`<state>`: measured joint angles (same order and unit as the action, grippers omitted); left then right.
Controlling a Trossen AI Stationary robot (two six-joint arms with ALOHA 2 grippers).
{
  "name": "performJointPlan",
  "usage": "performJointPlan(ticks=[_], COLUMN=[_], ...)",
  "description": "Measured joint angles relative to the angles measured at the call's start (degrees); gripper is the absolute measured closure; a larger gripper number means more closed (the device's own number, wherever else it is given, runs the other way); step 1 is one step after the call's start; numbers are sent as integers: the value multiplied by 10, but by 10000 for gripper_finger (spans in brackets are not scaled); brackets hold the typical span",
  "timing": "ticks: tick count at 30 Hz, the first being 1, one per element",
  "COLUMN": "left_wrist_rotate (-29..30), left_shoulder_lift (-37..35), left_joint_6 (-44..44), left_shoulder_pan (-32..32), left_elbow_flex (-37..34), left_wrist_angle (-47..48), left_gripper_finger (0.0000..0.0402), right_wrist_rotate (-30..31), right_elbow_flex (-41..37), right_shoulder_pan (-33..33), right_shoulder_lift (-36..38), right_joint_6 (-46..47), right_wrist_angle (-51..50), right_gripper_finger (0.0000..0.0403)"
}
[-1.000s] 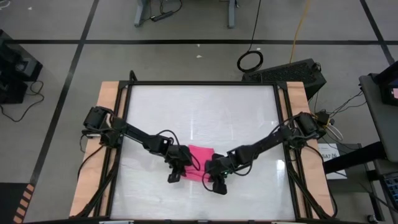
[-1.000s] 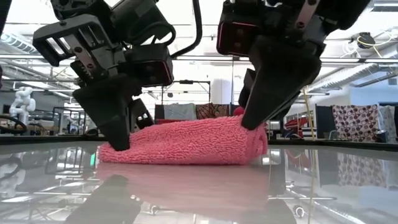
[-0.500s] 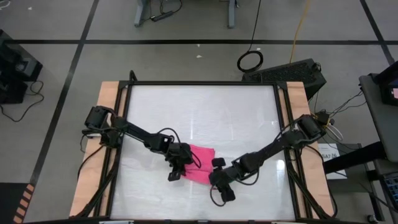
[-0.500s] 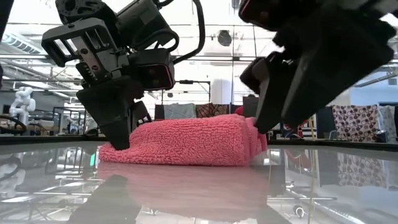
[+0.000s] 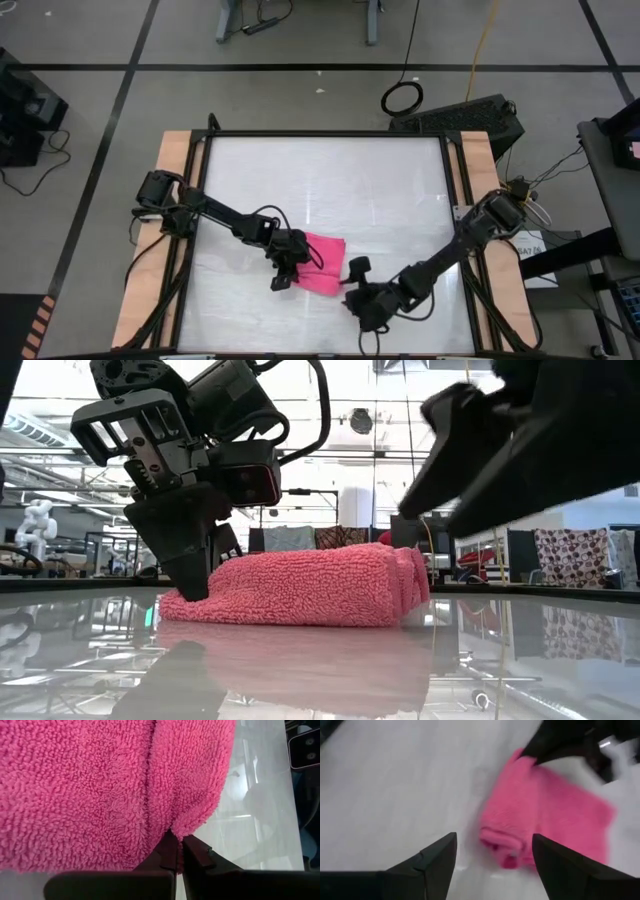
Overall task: Roll towel
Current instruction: Roll the pink towel
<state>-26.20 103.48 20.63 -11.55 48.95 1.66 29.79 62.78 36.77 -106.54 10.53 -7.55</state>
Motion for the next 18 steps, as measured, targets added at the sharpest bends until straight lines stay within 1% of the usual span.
performJointPlan(ticks=[2,3,9,14,18], left_wrist_rotate=[0,0,-3,-10,-17], left_shoulder_lift=[0,0,0,0,1], left_joint_6=[1,1,5,12,13], left_shoulder_pan=[0,0,0,0,0], left_elbow_flex=[0,0,0,-1,-1], left_wrist_angle=[-1,-1,-3,-5,-5], left_gripper_finger=[391,391,391,391,391], right_wrist_rotate=[38,44,33,93,125], right_elbow_flex=[0,0,0,0,0], right_shoulder_pan=[7,9,4,0,-2], right_shoulder_lift=[-1,-4,-51,-76,-78], right_joint_6=[-12,-16,-27,-33,-29], right_wrist_angle=[3,10,57,69,65], right_gripper_finger=[154,154,154,154,154])
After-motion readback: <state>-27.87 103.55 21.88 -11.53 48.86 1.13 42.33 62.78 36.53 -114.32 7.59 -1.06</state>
